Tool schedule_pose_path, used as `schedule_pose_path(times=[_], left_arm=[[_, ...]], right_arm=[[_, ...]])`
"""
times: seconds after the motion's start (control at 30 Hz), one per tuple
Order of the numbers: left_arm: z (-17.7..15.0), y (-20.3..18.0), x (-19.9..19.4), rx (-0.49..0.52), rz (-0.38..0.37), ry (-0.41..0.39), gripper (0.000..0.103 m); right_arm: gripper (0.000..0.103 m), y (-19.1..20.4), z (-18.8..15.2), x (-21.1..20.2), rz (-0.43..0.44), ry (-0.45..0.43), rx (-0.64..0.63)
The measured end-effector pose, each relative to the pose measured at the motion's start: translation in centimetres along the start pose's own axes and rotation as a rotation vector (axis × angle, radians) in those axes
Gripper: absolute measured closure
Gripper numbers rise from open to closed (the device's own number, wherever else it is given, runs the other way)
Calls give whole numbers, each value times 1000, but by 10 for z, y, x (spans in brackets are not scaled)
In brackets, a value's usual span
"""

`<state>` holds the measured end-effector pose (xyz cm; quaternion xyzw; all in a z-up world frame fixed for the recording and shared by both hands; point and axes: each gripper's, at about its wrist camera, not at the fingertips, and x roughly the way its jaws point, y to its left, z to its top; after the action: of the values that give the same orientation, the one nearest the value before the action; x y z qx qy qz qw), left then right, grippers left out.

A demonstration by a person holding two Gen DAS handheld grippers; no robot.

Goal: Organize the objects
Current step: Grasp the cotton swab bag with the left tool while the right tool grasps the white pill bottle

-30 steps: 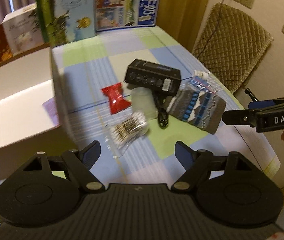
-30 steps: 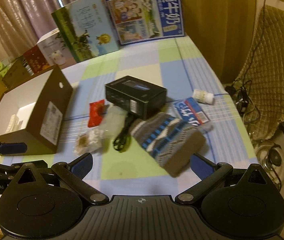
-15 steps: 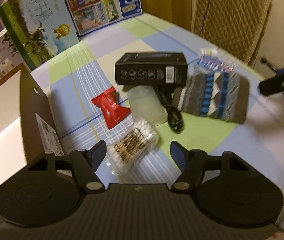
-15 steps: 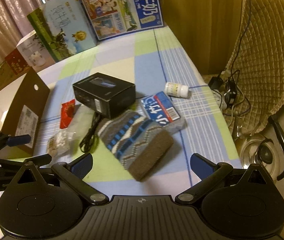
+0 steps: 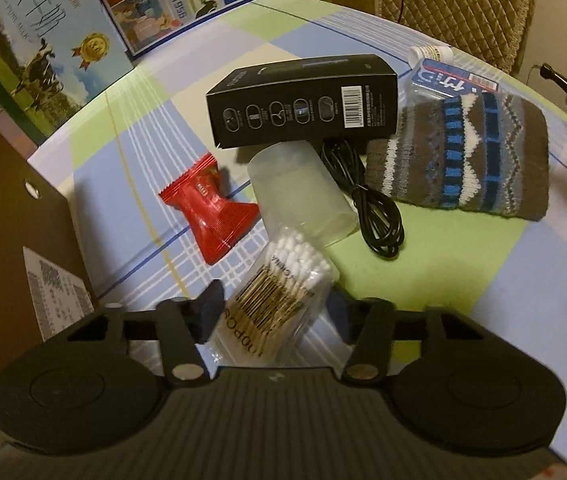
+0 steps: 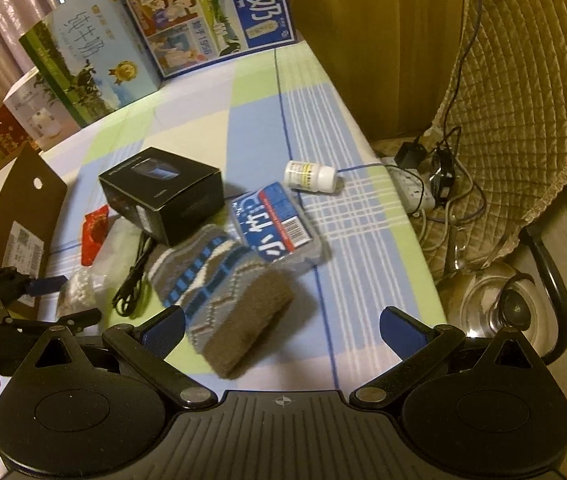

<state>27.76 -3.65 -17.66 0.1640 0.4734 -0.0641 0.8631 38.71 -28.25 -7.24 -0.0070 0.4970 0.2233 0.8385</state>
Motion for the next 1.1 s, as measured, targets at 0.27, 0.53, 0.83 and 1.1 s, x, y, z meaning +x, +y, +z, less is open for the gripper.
schedule_pose_path(times=[0.27,0.53,0.83,1.1], left_arm=[[-2,8,-18,-102,12,-6,86],[-8,41,-49,-470,-42,10,86],[-5,61,-65,-597,2,-1,86],[-2,70,-65,-646,23,-4,86]], right_arm=[[2,-13,19,13,9,-29,-23],[3,-20,46,38,41,-76,-53],[27,-24,87,89,-17,-45,-10],[37,-20,106,119,-53,29,-1]])
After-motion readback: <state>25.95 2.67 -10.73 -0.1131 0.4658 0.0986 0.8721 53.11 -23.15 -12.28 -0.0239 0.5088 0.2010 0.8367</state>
